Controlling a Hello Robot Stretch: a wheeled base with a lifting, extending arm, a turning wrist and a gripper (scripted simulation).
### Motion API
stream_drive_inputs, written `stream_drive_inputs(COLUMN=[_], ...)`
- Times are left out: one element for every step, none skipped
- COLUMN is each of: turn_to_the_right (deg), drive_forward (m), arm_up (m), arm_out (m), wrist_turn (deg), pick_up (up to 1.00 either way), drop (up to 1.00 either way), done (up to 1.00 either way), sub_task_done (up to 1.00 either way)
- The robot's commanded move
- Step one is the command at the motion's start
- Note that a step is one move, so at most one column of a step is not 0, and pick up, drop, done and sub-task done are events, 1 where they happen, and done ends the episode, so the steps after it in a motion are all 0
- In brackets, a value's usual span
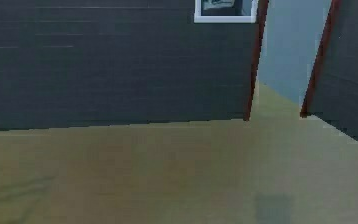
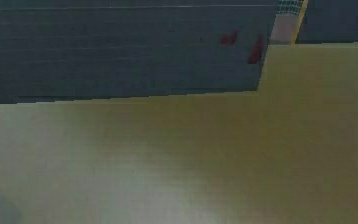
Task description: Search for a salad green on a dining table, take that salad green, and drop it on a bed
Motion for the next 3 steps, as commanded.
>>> stream_drive_inputs(turn_to_the_right=[-45.0, -45.0, -45.0], drive_forward=[0.00, 0.00, 0.00], arm_up=[0.00, 0.00, 0.00], arm_out=[0.00, 0.00, 0.00], wrist_turn=[0.0, 0.0, 0.0], pick_up=[0.00, 0.00, 0.00], drop=[0.00, 0.00, 0.00], done=[0.00, 0.00, 0.00], sub_task_done=[0.00, 0.00, 0.00])
